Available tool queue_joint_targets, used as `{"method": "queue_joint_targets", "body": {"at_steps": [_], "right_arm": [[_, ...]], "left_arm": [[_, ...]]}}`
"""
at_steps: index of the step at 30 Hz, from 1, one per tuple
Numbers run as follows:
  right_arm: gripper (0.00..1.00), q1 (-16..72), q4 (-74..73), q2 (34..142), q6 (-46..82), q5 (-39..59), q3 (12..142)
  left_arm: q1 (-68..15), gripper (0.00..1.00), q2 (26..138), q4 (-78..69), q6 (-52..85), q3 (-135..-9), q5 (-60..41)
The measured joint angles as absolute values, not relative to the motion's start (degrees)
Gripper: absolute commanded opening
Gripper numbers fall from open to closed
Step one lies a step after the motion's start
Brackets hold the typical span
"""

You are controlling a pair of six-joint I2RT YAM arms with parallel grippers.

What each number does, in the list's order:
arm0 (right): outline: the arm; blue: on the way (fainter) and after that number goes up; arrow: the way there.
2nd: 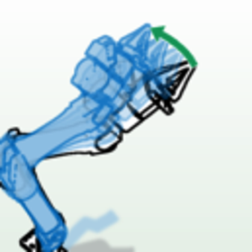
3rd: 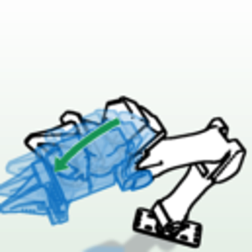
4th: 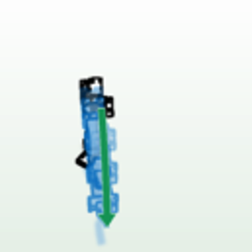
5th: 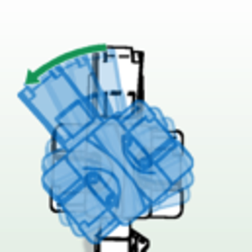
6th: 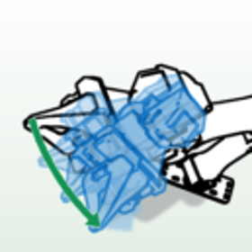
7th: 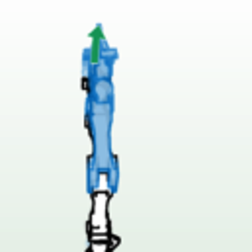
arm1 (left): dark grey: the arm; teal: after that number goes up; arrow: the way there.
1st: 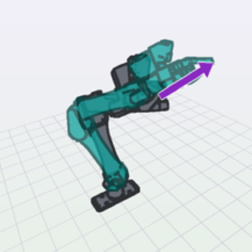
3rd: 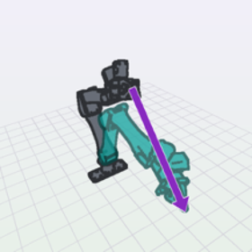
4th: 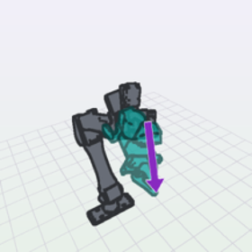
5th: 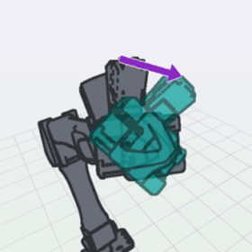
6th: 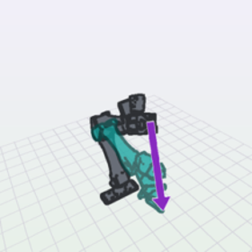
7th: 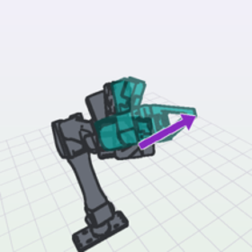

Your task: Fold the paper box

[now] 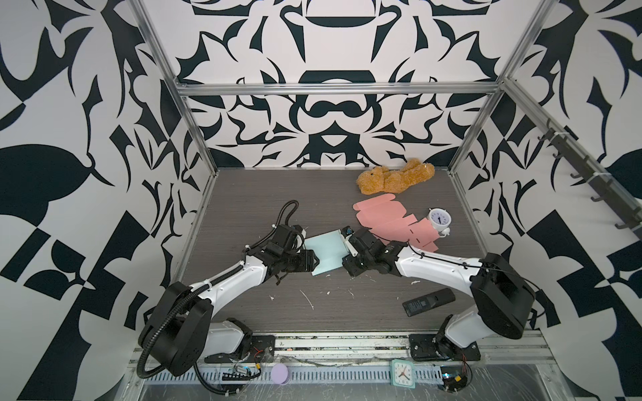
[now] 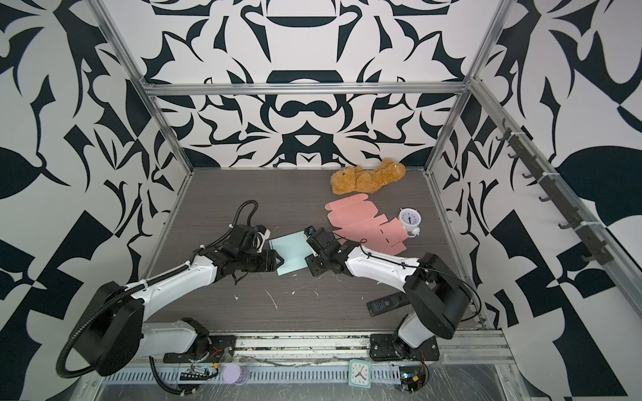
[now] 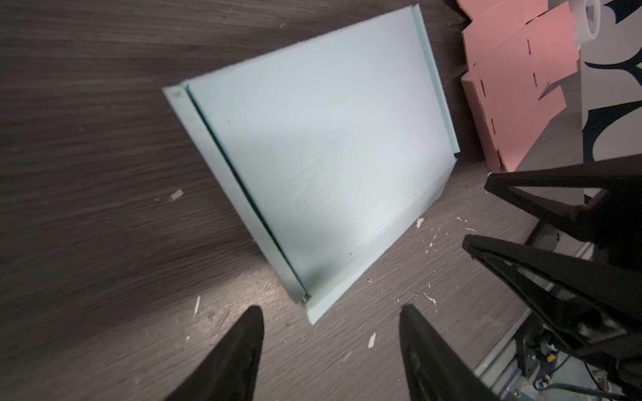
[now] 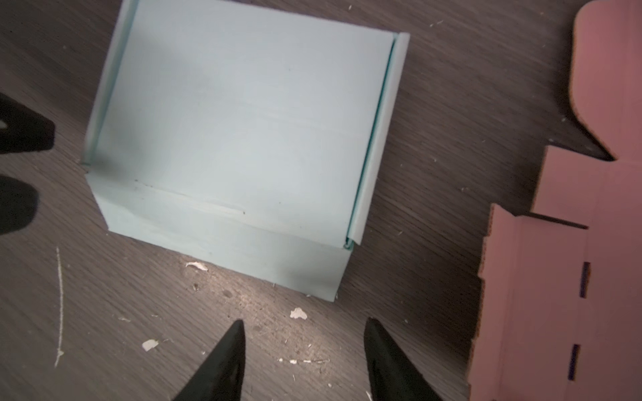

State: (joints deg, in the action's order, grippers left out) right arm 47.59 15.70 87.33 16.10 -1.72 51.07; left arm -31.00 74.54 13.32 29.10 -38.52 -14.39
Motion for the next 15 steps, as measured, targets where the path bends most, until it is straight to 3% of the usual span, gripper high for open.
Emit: {"method": "queue_joint_targets", "body": {"at_steps": [15], "right_arm": [[0.12,47.62,11.05,86.32,20.23,8.08,48.36]], "left_arm": [[-20.4,0.6,90.02,16.12,22.55,-54.39,-21.43]]}}
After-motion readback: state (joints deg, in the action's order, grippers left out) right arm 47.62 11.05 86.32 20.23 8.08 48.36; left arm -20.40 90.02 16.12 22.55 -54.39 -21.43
